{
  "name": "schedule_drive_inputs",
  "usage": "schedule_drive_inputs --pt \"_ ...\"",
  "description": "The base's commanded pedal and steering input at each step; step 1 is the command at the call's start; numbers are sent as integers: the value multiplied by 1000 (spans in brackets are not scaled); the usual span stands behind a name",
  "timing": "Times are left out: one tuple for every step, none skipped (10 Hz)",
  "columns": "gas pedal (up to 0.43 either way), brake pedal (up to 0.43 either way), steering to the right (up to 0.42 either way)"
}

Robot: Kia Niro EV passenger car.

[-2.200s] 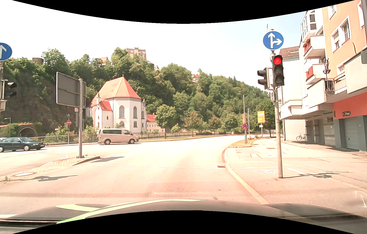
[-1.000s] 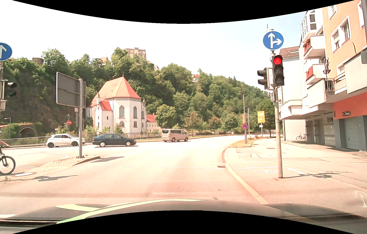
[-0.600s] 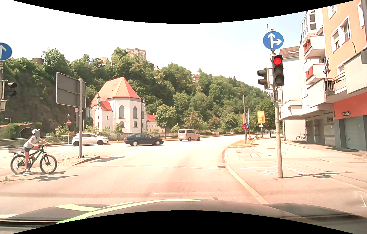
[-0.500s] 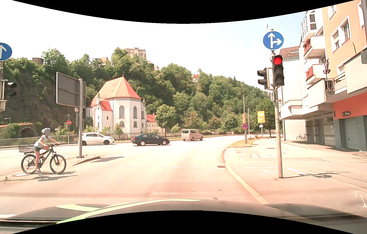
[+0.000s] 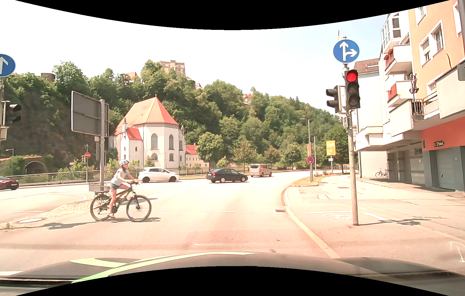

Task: Follow the waypoints while adhering to traffic rules and regulations

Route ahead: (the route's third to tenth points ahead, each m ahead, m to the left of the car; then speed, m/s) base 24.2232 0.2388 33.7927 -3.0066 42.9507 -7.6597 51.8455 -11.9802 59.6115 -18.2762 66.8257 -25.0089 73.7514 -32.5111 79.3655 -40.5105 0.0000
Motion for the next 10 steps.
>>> schedule_drive_inputs --pt "0 311 40" --pt "0 311 40" --pt "0 311 40" --pt "0 311 40" --pt "0 311 40" --pt "0 311 40" --pt "0 311 40" --pt "0 311 40" --pt "0 311 40" --pt "0 311 40"
